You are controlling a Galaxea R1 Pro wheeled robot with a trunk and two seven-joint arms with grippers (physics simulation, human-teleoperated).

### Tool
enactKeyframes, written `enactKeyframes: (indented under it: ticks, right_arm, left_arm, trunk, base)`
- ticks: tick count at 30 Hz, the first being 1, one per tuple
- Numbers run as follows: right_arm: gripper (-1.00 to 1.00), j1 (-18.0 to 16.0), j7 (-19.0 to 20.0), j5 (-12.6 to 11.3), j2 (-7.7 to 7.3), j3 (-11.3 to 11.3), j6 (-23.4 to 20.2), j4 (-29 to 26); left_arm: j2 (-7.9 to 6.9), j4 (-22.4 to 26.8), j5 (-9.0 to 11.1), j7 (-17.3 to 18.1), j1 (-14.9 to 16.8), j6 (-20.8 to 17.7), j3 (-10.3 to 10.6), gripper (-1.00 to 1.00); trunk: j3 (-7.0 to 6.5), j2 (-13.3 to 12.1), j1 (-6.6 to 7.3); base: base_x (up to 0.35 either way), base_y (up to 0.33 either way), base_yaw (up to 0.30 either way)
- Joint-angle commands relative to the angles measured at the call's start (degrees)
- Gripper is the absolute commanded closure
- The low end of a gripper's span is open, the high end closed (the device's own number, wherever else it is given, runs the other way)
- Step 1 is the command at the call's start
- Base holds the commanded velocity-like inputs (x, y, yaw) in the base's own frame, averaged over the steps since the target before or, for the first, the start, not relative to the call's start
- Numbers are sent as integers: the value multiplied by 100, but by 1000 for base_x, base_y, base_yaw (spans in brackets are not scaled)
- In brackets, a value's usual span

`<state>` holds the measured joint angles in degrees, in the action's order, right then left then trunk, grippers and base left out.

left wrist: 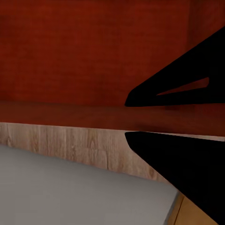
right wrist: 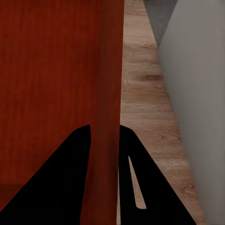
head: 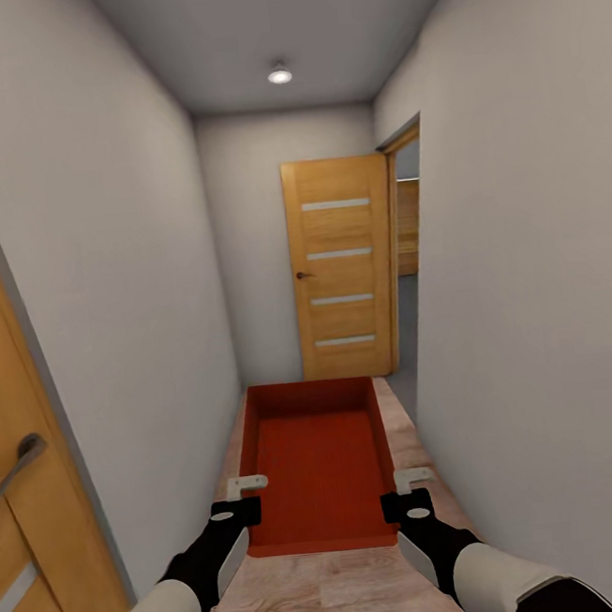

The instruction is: Move the two storage containers from the living room to the garage. In the garage, place one container on the floor and stack the other container on top of it (either order is fine).

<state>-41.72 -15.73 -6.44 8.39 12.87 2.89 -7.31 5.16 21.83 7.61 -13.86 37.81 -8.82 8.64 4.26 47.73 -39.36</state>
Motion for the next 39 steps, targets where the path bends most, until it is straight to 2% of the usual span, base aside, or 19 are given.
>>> enactKeyframes:
  ticks: [1, 39]
  right_arm:
    - [100, -3, 63, 2, 90, 40, 108, -16]
    - [100, -3, 62, 2, 84, 40, 94, -16]
  left_arm:
    - [-3, 5, 461, -199, 7, -49, -100, 100]
    - [-4, 5, 461, -199, 7, -49, -101, 100]
  trunk:
    - [8, 7, -5]
    - [8, 7, -5]
  base:
    - [325, 0, 0]
    - [325, 0, 0]
